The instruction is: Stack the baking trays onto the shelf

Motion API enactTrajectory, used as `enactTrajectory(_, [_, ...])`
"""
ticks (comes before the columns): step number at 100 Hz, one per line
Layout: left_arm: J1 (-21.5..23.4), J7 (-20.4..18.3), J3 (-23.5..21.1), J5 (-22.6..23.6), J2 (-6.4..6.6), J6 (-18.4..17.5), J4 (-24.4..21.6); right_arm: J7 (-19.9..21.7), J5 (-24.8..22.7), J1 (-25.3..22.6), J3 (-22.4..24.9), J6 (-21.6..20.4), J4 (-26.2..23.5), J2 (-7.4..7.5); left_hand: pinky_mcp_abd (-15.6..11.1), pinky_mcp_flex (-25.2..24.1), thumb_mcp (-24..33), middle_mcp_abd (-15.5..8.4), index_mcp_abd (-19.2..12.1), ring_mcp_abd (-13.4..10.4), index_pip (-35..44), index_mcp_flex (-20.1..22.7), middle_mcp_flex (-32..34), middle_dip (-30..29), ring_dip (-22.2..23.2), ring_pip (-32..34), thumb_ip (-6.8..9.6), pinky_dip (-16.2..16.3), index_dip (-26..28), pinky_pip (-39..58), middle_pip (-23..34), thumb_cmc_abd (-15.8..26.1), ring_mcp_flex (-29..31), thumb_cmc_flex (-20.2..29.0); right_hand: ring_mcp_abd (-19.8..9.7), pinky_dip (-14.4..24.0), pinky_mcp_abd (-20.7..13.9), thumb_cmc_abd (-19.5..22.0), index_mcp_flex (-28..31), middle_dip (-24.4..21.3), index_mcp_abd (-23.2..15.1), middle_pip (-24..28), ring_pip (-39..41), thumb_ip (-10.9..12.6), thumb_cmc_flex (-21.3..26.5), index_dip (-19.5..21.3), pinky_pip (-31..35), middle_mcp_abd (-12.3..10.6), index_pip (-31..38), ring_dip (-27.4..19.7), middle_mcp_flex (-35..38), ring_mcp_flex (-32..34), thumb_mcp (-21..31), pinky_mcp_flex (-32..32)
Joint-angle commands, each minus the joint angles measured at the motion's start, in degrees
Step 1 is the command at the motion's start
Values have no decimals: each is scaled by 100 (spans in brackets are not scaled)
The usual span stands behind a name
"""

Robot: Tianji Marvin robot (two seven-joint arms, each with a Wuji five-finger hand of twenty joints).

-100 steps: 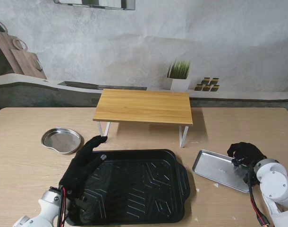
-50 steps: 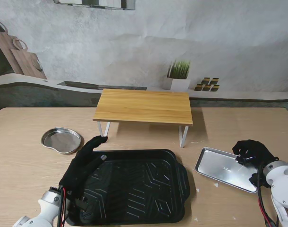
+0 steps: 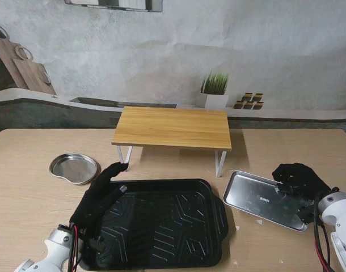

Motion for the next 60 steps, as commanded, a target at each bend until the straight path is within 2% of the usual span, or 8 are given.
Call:
enactTrajectory(1, [42,-95,-5,-21,-7,-2,-56,124,11,-88,-77,-84,-181,-24,-81,-10,-70,12,-62,-82,41,82,-3,56,72,16,-46,58,42,-72,123,60,-132,40,-79,-44,169,1233,2338,-164,-1107,95,662,401,1193,448,339,143,1281,96,547,626,1561,-44])
enactTrajectory(27, [68,-120,-25,-45,-2,-42,-76,166,139,-18,-642,-75,-572,0,-76,-9,-73,18,-77,-74,46,92,2,56,72,17,-45,58,44,-72,122,60,-130,43,-74,-41,165,1224,2316,-168,-1094,91,675,384,1196,464,360,149,1254,67,534,623,1567,-54])
enactTrajectory(45, [103,-152,-101,-151,-4,-112,-84,-60,48,325,-1378,195,-714,-23,-76,-10,-69,18,-70,-78,45,92,0,56,74,17,-44,59,44,-72,121,56,-131,50,-69,-52,153,1224,2289,-179,-1116,86,667,377,1198,478,359,145,1230,51,517,617,1558,-62])
enactTrajectory(60, [162,-208,-188,-275,-1,-190,-113,-243,-159,780,-2089,424,-640,-37,-76,-10,-67,21,-81,-76,46,99,8,56,77,19,-44,60,44,-70,122,52,-131,48,-87,-57,129,1253,2264,-191,-1136,90,670,375,1189,492,378,115,1213,40,502,621,1541,-52])
